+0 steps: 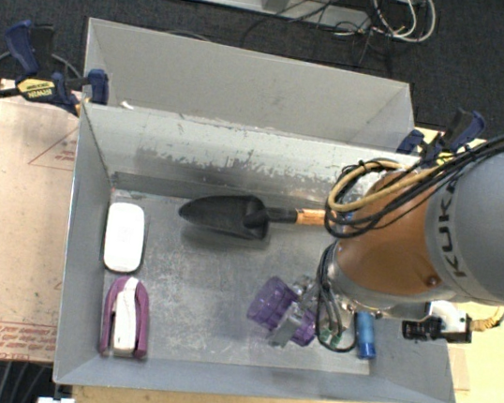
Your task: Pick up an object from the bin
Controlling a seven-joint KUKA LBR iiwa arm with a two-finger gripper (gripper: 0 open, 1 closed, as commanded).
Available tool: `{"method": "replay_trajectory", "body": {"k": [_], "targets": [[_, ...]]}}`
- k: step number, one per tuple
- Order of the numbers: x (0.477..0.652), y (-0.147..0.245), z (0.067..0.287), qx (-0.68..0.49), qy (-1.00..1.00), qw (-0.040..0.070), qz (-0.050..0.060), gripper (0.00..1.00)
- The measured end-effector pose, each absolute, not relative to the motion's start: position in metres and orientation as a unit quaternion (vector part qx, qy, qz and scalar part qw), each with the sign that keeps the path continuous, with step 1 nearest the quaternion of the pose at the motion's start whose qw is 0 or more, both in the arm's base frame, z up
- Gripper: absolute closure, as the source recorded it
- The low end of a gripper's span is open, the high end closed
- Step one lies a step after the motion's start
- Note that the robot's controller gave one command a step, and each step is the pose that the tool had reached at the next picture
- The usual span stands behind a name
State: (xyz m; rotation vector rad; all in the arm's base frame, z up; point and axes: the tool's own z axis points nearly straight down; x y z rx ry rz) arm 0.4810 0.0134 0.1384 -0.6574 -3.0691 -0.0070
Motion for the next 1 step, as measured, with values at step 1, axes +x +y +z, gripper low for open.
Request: {"method": "replay_trajectory", "body": {"k": [1], "targets": [[0.4816,0.0135,0.1538,-0.209,-0.978,0.000,-0.003,1.00]]}}
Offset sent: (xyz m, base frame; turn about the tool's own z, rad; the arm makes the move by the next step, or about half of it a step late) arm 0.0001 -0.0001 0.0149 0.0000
